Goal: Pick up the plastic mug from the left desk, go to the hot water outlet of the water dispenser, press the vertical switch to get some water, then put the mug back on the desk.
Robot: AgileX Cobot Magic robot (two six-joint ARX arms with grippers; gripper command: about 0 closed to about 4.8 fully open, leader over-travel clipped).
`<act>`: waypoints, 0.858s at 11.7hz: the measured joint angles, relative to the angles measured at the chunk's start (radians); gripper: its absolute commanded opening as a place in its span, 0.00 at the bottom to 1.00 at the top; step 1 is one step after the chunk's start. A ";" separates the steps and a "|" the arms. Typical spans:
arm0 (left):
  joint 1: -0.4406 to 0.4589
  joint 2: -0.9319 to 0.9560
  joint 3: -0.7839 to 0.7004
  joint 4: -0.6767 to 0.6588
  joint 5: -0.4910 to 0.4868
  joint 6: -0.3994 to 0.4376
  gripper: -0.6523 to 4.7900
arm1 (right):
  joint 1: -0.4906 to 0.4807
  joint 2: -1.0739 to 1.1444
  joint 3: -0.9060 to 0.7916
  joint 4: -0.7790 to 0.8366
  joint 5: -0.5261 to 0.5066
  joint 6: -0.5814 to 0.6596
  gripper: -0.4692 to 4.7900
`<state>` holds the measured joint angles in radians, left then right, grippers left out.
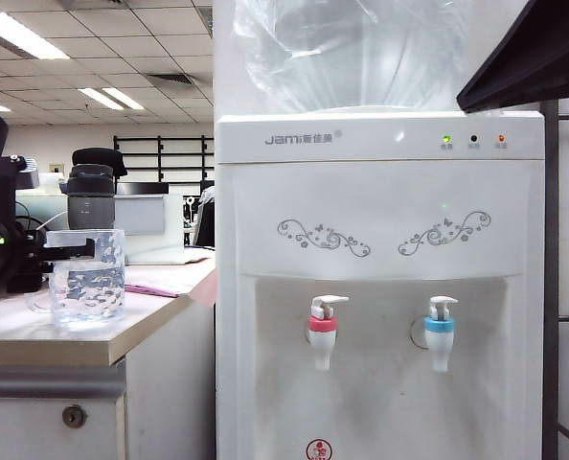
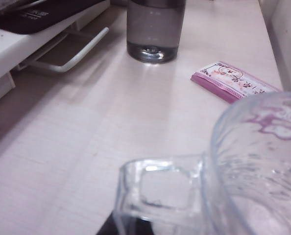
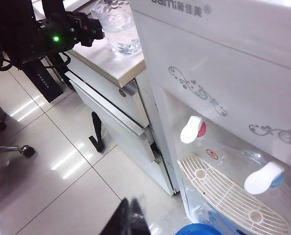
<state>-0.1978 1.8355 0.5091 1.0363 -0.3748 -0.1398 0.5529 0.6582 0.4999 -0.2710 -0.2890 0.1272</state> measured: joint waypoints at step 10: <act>0.000 0.003 -0.002 0.066 -0.179 0.011 0.11 | 0.000 0.000 0.000 0.000 0.000 0.000 0.08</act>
<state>-0.1974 1.8385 0.5076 1.1027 -0.5537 -0.1287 0.5529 0.6582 0.4999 -0.2714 -0.2890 0.1272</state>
